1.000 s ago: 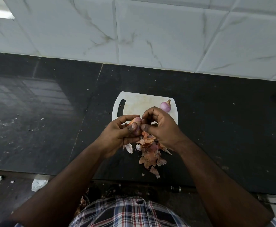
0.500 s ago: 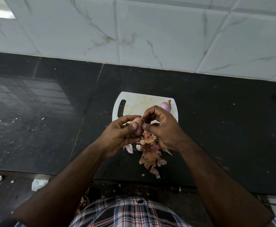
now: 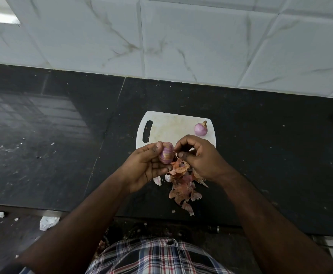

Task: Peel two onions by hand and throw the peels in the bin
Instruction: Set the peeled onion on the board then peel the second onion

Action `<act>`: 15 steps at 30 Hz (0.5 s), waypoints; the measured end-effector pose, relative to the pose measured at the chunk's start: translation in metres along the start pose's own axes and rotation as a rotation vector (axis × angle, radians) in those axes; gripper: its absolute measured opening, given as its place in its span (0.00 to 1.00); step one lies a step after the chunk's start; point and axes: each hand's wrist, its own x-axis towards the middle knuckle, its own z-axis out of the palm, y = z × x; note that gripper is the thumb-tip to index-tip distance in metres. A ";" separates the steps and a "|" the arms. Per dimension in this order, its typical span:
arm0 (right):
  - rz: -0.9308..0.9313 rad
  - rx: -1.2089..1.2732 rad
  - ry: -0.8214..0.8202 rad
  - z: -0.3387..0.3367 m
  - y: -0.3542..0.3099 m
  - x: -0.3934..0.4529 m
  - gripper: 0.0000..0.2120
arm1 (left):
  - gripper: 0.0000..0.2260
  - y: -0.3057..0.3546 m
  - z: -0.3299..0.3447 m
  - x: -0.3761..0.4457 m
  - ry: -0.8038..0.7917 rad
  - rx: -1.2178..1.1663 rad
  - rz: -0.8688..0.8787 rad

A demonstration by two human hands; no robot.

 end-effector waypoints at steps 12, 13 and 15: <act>-0.113 -0.190 0.145 0.011 0.006 -0.002 0.12 | 0.19 0.002 0.003 0.004 0.094 0.012 -0.023; -0.111 -0.217 0.128 0.012 0.007 -0.002 0.12 | 0.18 0.003 0.003 0.004 0.119 -0.013 -0.029; -0.073 -0.259 0.080 0.011 0.011 -0.003 0.12 | 0.18 0.007 0.001 0.005 0.152 -0.044 -0.032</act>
